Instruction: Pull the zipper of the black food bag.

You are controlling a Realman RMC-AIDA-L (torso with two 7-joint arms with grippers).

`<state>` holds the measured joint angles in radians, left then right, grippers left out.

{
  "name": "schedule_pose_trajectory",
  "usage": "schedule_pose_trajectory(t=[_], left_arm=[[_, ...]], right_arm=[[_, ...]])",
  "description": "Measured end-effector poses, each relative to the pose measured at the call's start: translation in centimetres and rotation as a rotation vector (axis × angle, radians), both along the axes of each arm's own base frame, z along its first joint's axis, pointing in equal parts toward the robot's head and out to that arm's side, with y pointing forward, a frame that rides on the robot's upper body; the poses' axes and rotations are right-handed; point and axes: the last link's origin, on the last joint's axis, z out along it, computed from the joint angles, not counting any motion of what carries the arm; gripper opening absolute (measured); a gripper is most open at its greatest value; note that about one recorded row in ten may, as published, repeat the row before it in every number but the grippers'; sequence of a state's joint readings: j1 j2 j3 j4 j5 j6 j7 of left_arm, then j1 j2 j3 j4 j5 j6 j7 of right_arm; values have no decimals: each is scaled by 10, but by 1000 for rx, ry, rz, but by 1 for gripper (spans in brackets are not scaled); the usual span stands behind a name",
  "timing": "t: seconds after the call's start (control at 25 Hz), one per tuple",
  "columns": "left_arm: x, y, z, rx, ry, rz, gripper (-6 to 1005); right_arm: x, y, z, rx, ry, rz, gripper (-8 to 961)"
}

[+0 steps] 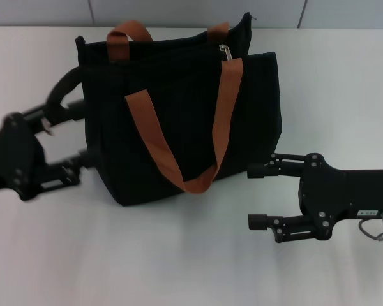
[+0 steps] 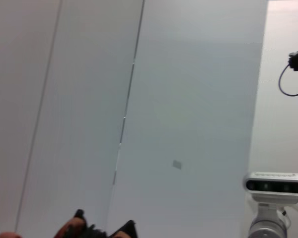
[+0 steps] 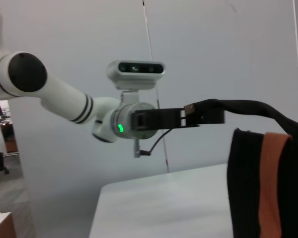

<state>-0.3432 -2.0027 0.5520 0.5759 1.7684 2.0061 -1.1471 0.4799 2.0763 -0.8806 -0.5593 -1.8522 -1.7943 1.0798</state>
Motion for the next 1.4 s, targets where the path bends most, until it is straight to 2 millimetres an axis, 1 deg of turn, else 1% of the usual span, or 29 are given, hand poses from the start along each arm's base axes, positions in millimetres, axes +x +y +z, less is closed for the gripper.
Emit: schedule_pose_trajectory(t=[0.04,0.08,0.12,0.32,0.44,0.48,0.52,0.64,0.68,0.72,0.76,0.8,0.88,1.08,1.4], left_arm=[[0,0,0,0,0,0,790],[2,-6,-15,-1,-15,-25,798],[2,-6,-15,-1,-15,-25,798],[7,-14,-33,-75,-2,-72,798],[12,-23,-51,-161,0,-108,798],[12,-23,-51,-161,0,-108,798],[13,-26,-57,-171,3,-118,798],[13,-27,-63,-176,13,-123,798],[11,-28,-69,-173,37,-116,799],[11,-28,-69,-173,37,-116,799],[8,-29,-77,-169,65,-105,799],[8,-29,-77,-169,65,-105,799],[4,-28,-87,-165,110,-88,799],[-1,-25,-92,-164,161,-77,799],[-5,-22,-88,-152,186,-72,798]], right_arm=[[0,0,0,0,0,0,788],[1,1,-2,7,-9,-10,788],[1,1,-2,7,-9,-10,788],[3,5,-8,20,-27,-26,788],[4,5,-13,15,-36,-31,788],[4,5,-13,15,-36,-31,788],[4,5,-14,19,-38,-31,788],[5,4,-15,22,-39,-29,788],[6,4,-17,19,-46,-24,788],[6,4,-17,19,-46,-24,788],[6,3,-18,13,-50,-20,788],[6,1,-19,4,-54,-15,788],[7,-3,-24,-13,-58,-4,788],[8,-6,-28,-12,-57,2,788],[9,-7,-30,-16,-55,-7,788]])
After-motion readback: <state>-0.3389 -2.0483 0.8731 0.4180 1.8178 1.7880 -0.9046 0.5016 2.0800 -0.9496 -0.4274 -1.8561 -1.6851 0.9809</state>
